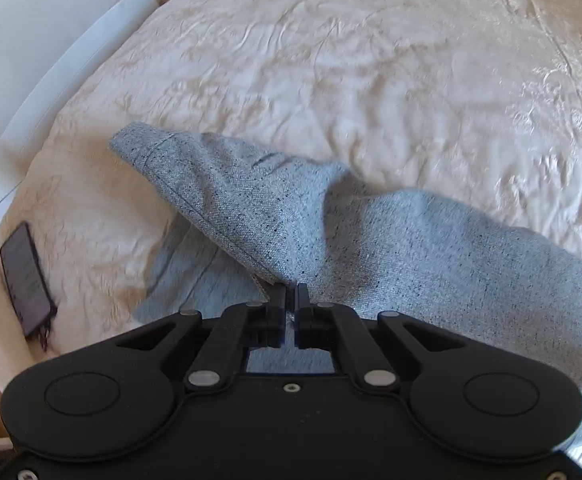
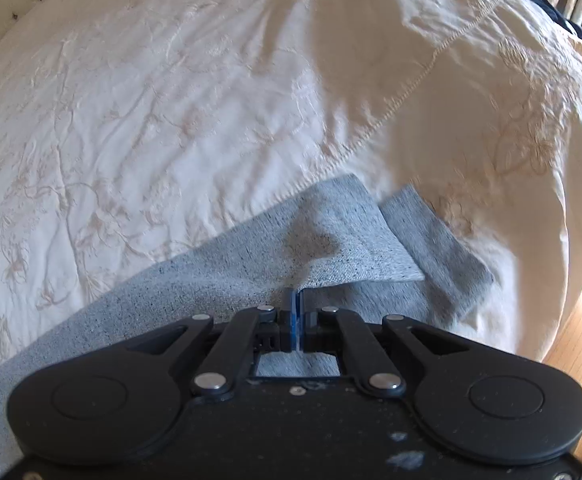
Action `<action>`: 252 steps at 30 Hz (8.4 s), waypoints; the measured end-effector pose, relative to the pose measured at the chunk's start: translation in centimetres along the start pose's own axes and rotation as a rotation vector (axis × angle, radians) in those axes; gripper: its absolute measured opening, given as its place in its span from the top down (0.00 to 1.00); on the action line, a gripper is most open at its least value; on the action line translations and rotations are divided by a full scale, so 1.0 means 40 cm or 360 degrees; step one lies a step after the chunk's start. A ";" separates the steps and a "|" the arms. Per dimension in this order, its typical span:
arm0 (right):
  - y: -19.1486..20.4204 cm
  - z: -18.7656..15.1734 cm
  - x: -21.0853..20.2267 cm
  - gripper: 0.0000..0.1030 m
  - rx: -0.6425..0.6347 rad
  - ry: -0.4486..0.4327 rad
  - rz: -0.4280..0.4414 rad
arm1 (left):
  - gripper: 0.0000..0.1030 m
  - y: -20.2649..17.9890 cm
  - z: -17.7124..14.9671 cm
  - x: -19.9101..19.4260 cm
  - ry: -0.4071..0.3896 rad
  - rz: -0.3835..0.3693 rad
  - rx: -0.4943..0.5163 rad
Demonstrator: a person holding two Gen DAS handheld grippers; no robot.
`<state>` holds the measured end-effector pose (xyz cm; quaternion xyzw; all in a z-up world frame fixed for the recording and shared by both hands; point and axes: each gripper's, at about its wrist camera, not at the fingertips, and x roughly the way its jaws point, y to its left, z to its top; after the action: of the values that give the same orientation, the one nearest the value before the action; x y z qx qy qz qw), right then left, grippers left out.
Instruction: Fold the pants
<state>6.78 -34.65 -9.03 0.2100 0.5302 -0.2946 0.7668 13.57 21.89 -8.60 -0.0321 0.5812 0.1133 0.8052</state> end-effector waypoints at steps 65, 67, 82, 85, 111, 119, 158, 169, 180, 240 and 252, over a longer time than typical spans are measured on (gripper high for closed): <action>-0.339 0.091 0.081 0.99 -0.0457 0.0003 0.0256 | 0.84 -0.720 -0.393 0.090 0.0224 -0.0192 0.0560; -0.339 0.089 0.118 0.98 -0.0563 -0.0006 0.0112 | 0.84 -0.735 -0.390 0.093 0.0206 -0.0170 0.0585; -0.279 0.107 0.274 0.68 -0.0704 0.0116 0.0372 | 0.81 -0.728 -0.374 -0.056 -0.0047 -0.0267 0.0609; -0.283 0.088 0.274 0.69 -0.0717 0.0160 0.0405 | 0.81 -0.713 -0.373 -0.085 -0.0094 -0.0244 0.0634; -0.161 0.061 0.029 0.79 -0.0698 -0.0182 0.0319 | 0.77 -0.481 -0.327 0.169 0.0139 -0.0038 0.0482; 0.283 -0.077 -0.018 0.78 -0.0951 0.0104 0.0788 | 0.75 -0.401 -0.238 0.021 -0.0012 -0.0206 0.0756; 1.054 -0.476 0.105 0.96 -0.1525 0.0511 0.0913 | 0.77 0.025 -0.109 0.249 0.0217 -0.0356 0.0562; 1.120 -0.342 0.113 0.89 -0.1313 0.0164 0.0920 | 0.77 -0.032 -0.139 0.205 0.0133 -0.0269 0.0758; 0.768 -0.419 0.043 0.75 -0.0929 0.0134 0.0636 | 0.74 -0.208 0.047 0.191 -0.0035 -0.0578 0.0730; -0.284 0.175 0.310 0.60 -0.0635 0.0097 0.0567 | 0.62 -0.827 -0.299 0.161 -0.0034 -0.0149 0.0760; -0.292 0.158 0.230 0.78 -0.0553 -0.0164 0.0427 | 0.63 -1.016 -0.364 0.018 -0.0292 -0.0409 0.1033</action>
<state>5.69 -49.37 -15.54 0.1282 0.5002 -0.1047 0.8499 9.21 -20.19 -17.23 0.1626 0.5036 -0.1769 0.8299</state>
